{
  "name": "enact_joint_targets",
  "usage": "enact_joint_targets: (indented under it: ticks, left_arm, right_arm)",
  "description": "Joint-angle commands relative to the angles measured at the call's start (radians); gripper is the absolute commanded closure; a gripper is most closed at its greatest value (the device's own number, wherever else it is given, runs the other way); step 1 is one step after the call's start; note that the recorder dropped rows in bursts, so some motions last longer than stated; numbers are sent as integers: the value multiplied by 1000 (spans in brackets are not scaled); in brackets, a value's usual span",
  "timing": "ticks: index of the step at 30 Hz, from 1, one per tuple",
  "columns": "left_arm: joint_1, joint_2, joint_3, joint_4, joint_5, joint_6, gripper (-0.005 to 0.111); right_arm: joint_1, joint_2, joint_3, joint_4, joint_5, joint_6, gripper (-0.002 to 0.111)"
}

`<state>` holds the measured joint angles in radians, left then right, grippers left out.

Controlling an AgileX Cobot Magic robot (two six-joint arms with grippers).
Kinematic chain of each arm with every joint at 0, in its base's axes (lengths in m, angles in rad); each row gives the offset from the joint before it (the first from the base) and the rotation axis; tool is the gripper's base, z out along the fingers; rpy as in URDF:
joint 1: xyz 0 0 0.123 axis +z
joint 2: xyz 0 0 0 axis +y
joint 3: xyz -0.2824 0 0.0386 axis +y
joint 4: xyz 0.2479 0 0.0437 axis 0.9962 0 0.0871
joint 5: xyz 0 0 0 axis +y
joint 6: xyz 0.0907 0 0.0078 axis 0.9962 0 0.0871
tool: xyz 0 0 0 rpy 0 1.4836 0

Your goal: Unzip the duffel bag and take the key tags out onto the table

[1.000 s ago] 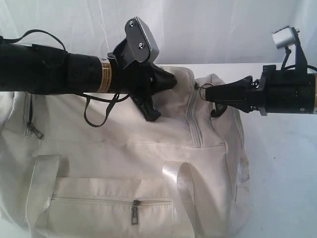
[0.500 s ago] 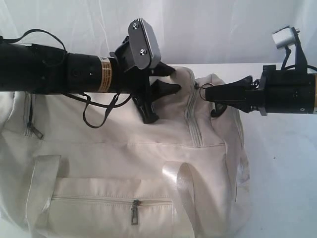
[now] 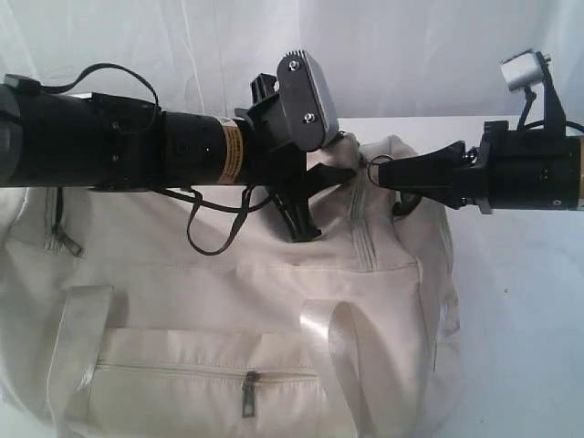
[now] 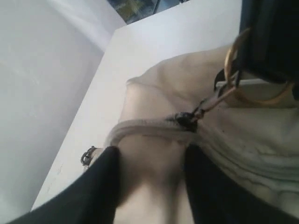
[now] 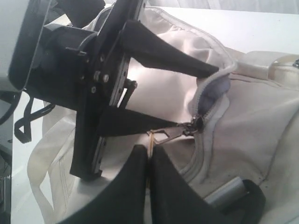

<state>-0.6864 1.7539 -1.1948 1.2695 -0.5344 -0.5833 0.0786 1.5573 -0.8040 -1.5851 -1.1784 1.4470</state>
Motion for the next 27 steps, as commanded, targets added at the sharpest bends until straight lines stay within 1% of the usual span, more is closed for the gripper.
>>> enact_joint_targets:
  ticks: [1,6,9,13,17,20,27]
  left_arm:
    - [-2,2,-6,-14,47,-3,77]
    - [-2,2,-6,-14,47,-3,97]
    - [-2,2,-6,-14,47,-3,107]
    - [-2,2,-6,-45,49,-3,107]
    - [-2,2,-6,-94,55,-3,107]
    - [-2,2,-6,-124,55,5,107]
    - [-2,2,-6,-223,53,9,107]
  right_arm:
    - [1,-9,-3,-3,-43,-8,108]
    - [1,-9,-3,-3,-43,-8,108]
    - [1,-9,-3,-3,-43,-8,108]
    - [1,-9,-3,-32,-43,16,108]
    - [1,-9,-3,-153,-43,102,108]
    - [1,-9,5,-159,-43,182,108]
    - [1,-9,22,-159,-43,180,108]
